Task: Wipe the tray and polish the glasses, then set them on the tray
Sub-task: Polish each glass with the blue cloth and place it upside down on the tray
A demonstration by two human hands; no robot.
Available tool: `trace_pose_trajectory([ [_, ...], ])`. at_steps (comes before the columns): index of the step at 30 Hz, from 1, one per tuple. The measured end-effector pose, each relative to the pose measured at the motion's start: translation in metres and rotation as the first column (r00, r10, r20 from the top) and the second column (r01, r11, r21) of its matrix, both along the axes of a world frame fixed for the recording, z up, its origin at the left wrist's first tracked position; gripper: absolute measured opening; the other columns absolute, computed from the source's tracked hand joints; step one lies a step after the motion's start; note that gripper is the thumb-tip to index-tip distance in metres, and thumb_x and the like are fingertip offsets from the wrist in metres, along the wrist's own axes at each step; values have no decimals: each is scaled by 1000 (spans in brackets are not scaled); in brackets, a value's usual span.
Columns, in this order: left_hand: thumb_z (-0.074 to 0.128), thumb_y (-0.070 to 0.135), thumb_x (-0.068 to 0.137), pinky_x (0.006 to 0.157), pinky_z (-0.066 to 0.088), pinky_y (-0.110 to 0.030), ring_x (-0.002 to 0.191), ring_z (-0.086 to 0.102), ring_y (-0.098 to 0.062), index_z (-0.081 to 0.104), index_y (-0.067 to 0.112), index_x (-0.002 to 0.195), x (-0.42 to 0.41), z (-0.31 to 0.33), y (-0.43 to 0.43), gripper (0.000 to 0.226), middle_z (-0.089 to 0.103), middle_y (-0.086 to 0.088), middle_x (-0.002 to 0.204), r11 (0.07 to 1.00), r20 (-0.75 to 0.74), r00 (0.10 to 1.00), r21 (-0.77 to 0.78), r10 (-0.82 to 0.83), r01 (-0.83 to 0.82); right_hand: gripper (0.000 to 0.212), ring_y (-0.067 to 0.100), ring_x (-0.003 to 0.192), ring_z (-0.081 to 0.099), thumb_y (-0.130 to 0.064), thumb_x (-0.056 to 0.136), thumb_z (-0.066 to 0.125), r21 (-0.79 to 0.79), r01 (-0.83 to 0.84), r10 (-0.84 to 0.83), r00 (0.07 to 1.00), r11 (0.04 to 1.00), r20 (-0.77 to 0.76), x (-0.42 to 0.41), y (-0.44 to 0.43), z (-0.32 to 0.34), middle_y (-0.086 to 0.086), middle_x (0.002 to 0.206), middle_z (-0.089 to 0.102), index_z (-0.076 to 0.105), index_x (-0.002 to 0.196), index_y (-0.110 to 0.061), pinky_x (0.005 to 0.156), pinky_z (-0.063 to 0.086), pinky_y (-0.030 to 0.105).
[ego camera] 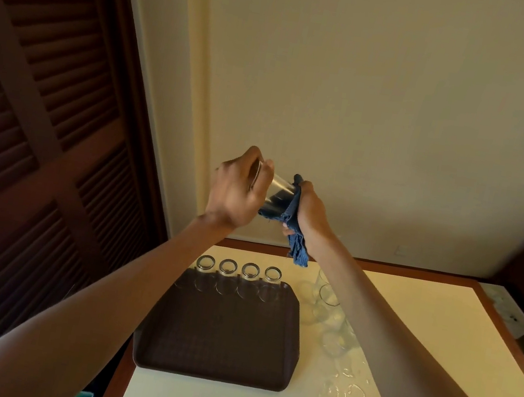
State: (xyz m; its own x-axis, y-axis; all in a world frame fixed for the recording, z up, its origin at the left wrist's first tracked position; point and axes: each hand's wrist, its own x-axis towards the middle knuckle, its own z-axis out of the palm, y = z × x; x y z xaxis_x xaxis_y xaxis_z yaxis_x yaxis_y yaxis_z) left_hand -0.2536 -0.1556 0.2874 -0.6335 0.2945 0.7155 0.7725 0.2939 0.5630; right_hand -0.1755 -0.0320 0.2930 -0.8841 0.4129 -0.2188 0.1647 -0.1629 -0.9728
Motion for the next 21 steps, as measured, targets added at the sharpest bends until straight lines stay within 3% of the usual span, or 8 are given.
trace_pose_trajectory([
  [3, 38, 42, 106, 50, 32, -28, 51, 46, -15, 53, 10, 84, -4, -6, -2, 41, 48, 3, 62, 997, -118, 991, 51, -58, 64, 41, 15, 39, 37, -43, 106, 30, 31, -38, 37, 998, 999, 44, 0, 3, 5, 4, 53, 43, 43, 82, -12, 39, 31, 22],
  [5, 39, 44, 102, 53, 34, -33, 55, 47, -18, 51, 12, 81, -5, -2, 3, 40, 48, -1, 63, 998, 55, 997, 36, -50, 48, 46, 16, 42, 40, -44, 106, 27, 95, -3, 1, 1000, 995, 15, 1, 1, 3, 3, 53, 46, 47, 80, -12, 41, 34, 24],
  [7, 36, 52, 91, 61, 41, -38, 69, 56, -27, 53, 11, 80, -8, 7, 10, 46, 57, -9, 71, 997, 349, 937, -77, 35, -8, 51, 17, 46, 43, -45, 107, 25, 166, 46, -44, 999, 985, -17, 1, -1, -2, 4, 56, 48, 49, 75, -13, 45, 36, 26],
  [9, 35, 54, 86, 62, 39, -36, 70, 54, -25, 55, 12, 78, -11, 9, 12, 48, 56, -6, 71, 984, 424, 899, -173, 107, -36, 51, 17, 46, 42, -46, 107, 25, 161, 52, -52, 999, 985, -6, 1, -1, -3, 5, 57, 47, 48, 76, -13, 46, 35, 27],
  [14, 39, 45, 105, 48, 32, -30, 49, 43, -17, 51, 13, 80, -4, -1, 2, 43, 47, 1, 59, 1000, 4, 1000, 1, -25, 25, 40, 15, 40, 35, -37, 106, 30, 2, -37, 37, 995, 999, 96, 3, 4, 13, 3, 49, 44, 46, 80, -11, 37, 30, 21],
  [16, 39, 41, 106, 49, 30, -28, 49, 41, -15, 50, 11, 81, -5, -3, 2, 41, 45, 1, 60, 998, -23, 999, 40, -43, 44, 42, 15, 41, 37, -39, 106, 29, 39, -41, 39, 997, 998, 64, 2, 3, 12, 2, 50, 45, 46, 80, -11, 38, 32, 23],
  [18, 38, 41, 101, 53, 30, -31, 54, 39, -16, 49, 8, 79, -6, 1, 3, 42, 45, -1, 62, 998, 118, 992, 51, -48, 42, 47, 16, 44, 44, -44, 107, 27, 132, 4, -5, 1000, 991, 7, -1, 1, 5, 2, 52, 50, 48, 78, -13, 43, 37, 25],
  [21, 31, 54, 84, 62, 35, -37, 68, 46, -22, 51, 4, 78, -12, 12, 7, 54, 50, -6, 70, 996, 428, 903, -90, 35, 3, 55, 15, 52, 54, -48, 107, 24, 260, 61, -44, 997, 964, -69, -3, 1, -3, 8, 66, 59, 55, 81, -11, 44, 42, 21],
])
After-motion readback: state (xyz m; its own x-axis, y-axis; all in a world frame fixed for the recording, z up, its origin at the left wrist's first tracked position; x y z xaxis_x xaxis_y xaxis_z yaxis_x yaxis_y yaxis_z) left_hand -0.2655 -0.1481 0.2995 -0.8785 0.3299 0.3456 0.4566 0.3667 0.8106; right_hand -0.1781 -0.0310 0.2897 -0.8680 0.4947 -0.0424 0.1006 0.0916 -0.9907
